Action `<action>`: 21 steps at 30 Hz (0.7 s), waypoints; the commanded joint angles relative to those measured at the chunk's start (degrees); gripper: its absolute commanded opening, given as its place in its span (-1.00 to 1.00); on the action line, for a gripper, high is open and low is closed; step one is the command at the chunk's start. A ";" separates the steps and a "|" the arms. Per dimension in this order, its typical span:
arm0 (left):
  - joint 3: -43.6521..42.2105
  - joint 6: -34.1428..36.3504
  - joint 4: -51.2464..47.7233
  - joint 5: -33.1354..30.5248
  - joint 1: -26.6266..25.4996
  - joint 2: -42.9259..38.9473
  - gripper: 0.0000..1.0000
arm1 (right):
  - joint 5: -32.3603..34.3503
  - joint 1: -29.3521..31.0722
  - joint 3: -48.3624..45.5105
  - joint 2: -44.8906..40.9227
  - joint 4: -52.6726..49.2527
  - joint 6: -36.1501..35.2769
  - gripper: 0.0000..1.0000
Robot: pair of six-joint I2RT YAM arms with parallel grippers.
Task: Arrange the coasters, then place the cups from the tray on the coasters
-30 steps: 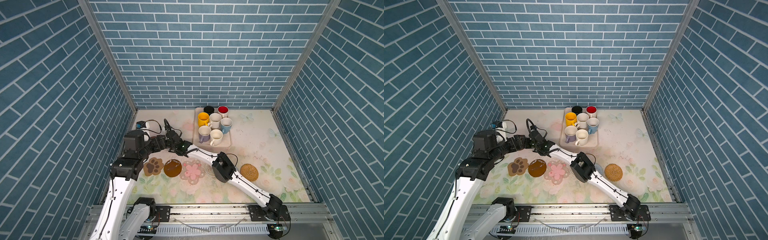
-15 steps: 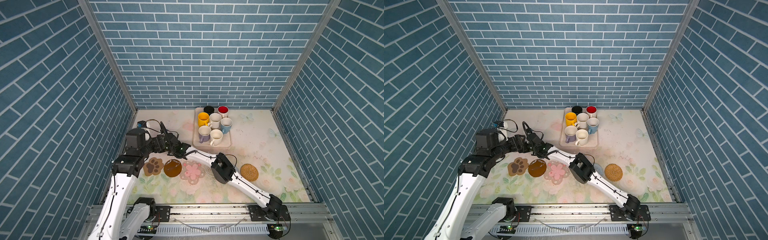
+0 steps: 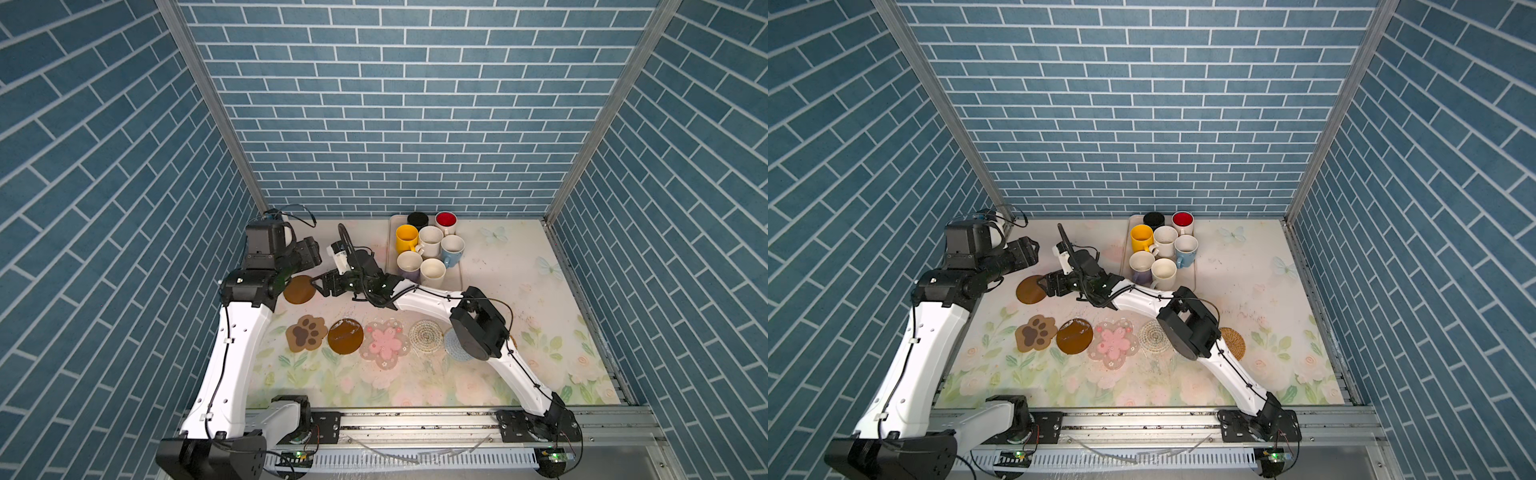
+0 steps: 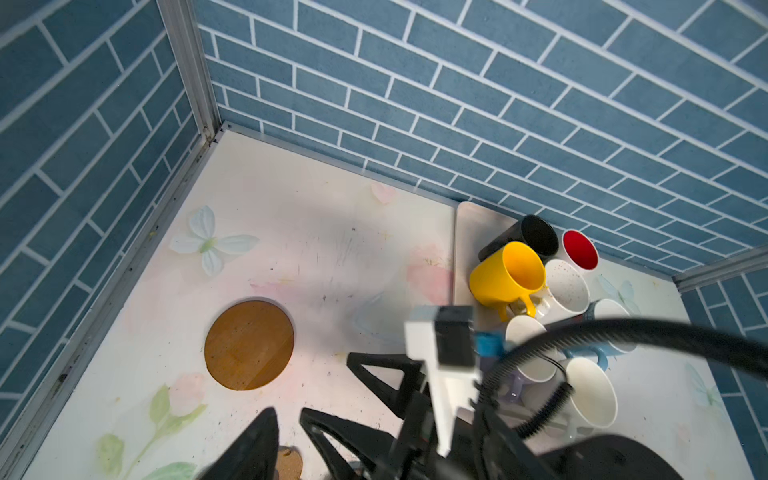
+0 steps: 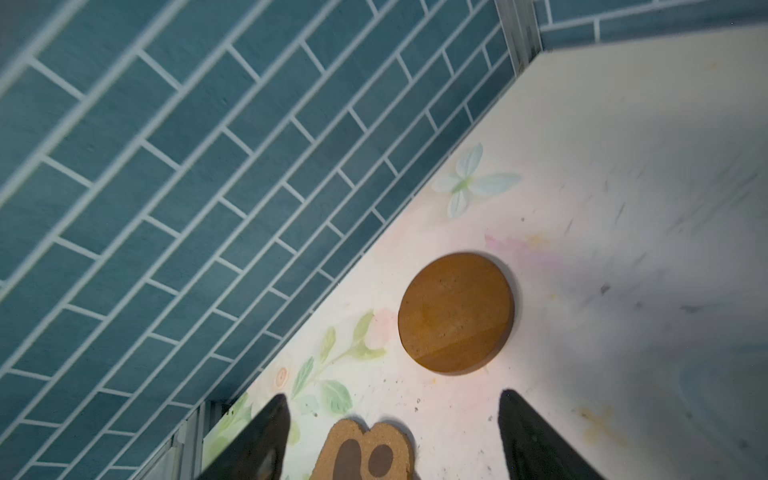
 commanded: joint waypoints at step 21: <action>23.08 11.77 -14.31 -7.04 1.26 41.83 0.52 | 8.14 -10.37 -53.89 -53.83 3.06 -8.65 0.62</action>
